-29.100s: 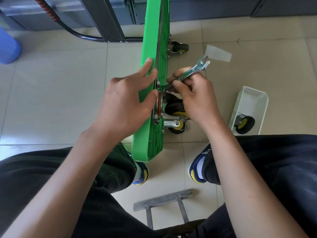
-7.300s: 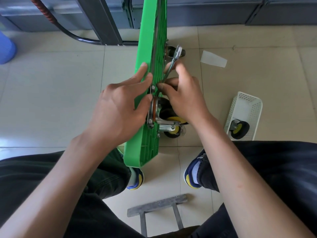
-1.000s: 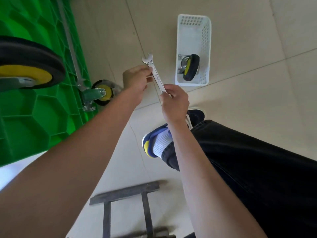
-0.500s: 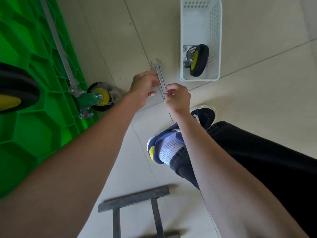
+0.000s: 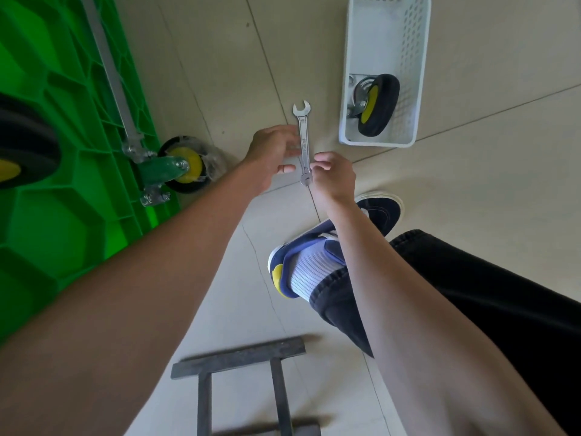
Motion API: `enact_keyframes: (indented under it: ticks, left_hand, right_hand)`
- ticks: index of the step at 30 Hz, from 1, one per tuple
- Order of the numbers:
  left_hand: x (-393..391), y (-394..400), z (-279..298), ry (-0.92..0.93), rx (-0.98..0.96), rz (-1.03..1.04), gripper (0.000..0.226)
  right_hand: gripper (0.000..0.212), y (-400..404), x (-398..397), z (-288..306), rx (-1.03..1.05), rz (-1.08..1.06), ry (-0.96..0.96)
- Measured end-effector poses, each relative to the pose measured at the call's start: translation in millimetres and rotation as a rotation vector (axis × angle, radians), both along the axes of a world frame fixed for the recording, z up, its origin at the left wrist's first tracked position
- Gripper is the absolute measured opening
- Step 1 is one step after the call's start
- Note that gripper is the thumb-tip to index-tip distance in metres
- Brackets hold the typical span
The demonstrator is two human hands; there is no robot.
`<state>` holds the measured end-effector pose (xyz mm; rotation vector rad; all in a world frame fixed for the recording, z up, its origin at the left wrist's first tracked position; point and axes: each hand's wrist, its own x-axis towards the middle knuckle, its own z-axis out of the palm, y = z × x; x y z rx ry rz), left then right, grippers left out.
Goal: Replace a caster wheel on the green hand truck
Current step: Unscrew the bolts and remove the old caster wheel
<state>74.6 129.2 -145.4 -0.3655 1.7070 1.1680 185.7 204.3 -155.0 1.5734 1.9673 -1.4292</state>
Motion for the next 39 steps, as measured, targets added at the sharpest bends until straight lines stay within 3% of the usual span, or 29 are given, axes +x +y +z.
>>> enact_keyframes:
  ticks: [10, 19, 25, 31, 39]
  left_hand:
    - [12.6, -18.5, 13.8, 0.210, -0.061, -0.095, 0.015]
    - [25.9, -47.9, 71.1, 0.416, -0.053, -0.175, 0.018]
    - [38.6, -72.5, 127.4, 0.599, 0.054, -0.220, 0.017]
    - [48.0, -100.3, 209.8, 0.843, 0.079, -0.394, 0.029]
    - [63.7, -148.9, 311.6, 1.051, 0.101, -0.343, 0.033]
  right_hand:
    - [0.037, 1.4, 5.7, 13.7, -0.004, -0.032, 0.008]
    - [0.042, -7.8, 18.8, 78.3, 0.025, 0.034, 0.105]
    - [0.038, -15.9, 30.8, 143.2, 0.094, 0.178, 0.214]
    - [0.036, -25.4, 22.5, 205.3, 0.190, 0.266, 0.305]
    - [0.021, -38.0, 15.5, 284.2, 0.272, 0.453, 0.412]
